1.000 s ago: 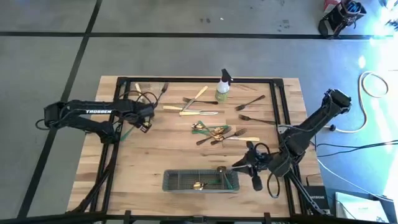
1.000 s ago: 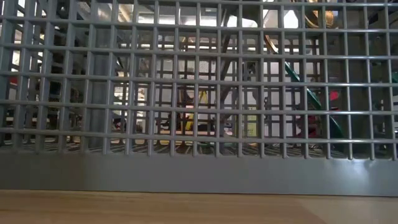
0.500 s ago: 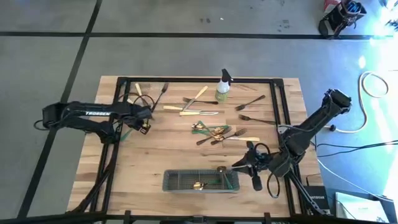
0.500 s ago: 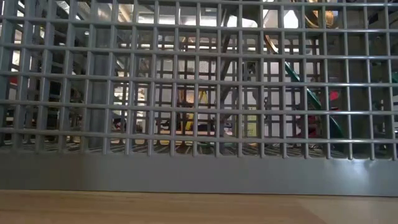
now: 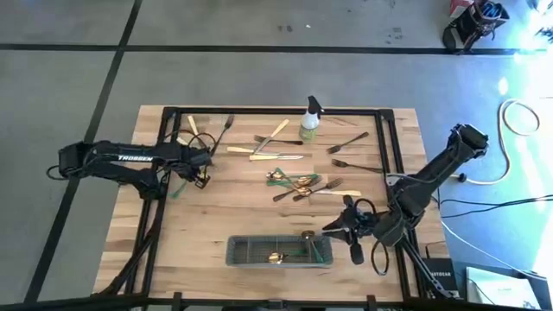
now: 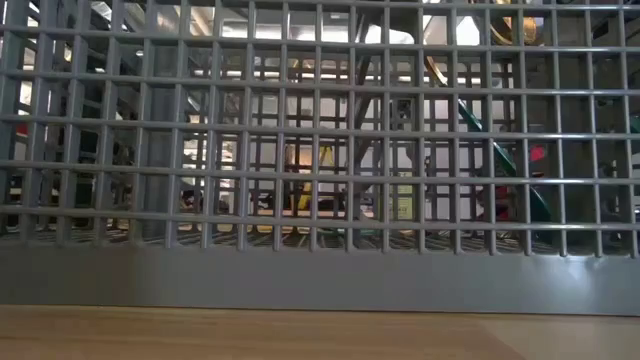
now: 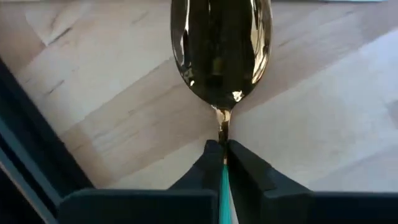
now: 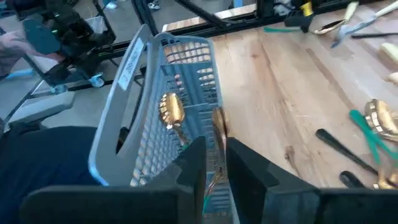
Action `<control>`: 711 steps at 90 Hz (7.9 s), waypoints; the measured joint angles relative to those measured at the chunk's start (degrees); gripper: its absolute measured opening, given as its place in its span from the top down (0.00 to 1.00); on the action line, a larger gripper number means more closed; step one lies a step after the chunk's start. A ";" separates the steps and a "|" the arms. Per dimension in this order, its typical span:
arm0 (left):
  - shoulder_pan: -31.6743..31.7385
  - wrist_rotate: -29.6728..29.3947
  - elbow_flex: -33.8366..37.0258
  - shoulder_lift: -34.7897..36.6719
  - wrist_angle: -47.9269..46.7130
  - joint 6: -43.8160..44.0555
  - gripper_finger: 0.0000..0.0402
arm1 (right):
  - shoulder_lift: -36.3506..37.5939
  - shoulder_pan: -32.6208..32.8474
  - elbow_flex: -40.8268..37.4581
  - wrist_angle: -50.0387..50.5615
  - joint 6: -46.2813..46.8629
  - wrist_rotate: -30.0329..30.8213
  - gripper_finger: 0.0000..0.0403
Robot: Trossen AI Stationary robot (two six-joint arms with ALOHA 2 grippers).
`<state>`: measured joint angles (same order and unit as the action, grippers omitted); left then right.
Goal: Sort silverware
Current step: Put the left green spoon into the gray cutlery rack
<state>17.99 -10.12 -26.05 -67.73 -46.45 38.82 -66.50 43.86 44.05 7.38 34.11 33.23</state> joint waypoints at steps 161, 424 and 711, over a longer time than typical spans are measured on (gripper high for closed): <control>-16.56 13.80 -13.28 -4.91 76.19 -26.90 1.00 | -5.01 -35.30 0.01 -30.26 -19.39 -25.34 0.88; -17.44 17.85 -21.84 -16.35 79.09 -40.27 0.41 | 2.18 -10.97 0.28 -28.92 -26.06 -18.66 1.00; -19.18 19.10 -22.22 -20.15 80.05 -42.03 0.41 | -7.78 -2.60 17.03 16.22 -48.45 -6.38 0.67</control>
<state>-1.19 8.97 -48.27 -87.88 33.61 -3.20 -74.28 41.25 61.08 23.60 -14.34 26.85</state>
